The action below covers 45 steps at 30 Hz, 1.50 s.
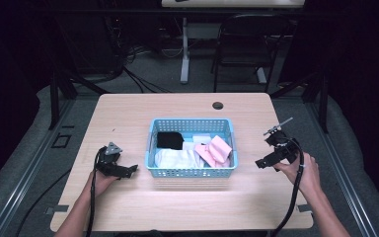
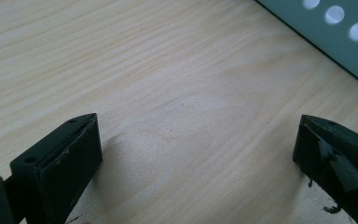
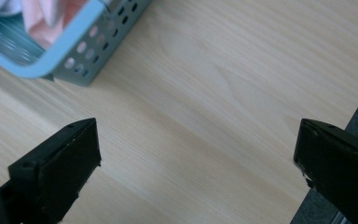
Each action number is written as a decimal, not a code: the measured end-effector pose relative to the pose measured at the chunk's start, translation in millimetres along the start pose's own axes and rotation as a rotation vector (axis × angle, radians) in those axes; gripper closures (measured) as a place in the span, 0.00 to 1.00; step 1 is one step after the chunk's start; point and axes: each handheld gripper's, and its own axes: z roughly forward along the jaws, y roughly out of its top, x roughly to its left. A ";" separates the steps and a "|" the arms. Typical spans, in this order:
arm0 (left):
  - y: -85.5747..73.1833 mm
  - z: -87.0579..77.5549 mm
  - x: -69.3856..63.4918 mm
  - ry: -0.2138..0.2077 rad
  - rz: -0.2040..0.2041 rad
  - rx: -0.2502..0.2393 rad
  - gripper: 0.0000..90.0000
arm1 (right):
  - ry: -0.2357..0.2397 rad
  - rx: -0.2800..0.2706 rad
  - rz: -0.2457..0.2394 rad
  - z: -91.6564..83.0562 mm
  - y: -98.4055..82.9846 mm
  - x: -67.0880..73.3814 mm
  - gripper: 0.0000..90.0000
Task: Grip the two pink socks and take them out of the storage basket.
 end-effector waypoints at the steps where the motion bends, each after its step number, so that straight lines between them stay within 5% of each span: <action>1: -0.2 0.4 -0.2 0.003 -0.001 -0.005 0.01 | -0.004 -0.005 -0.010 -3.5 5.4 2.7 0.00; 20: -0.2 0.4 -0.2 0.003 -0.002 -0.005 0.01 | 0.029 -0.041 -0.139 -17.0 75.5 41.9 0.00; 33: -0.2 0.3 0.0 0.002 0.001 -0.005 0.01 | 0.105 -0.012 -0.193 18.2 116.0 69.4 0.00; 45: -0.2 0.4 0.1 0.000 0.000 -0.005 0.01 | 0.115 0.113 -0.228 58.8 135.4 81.8 0.10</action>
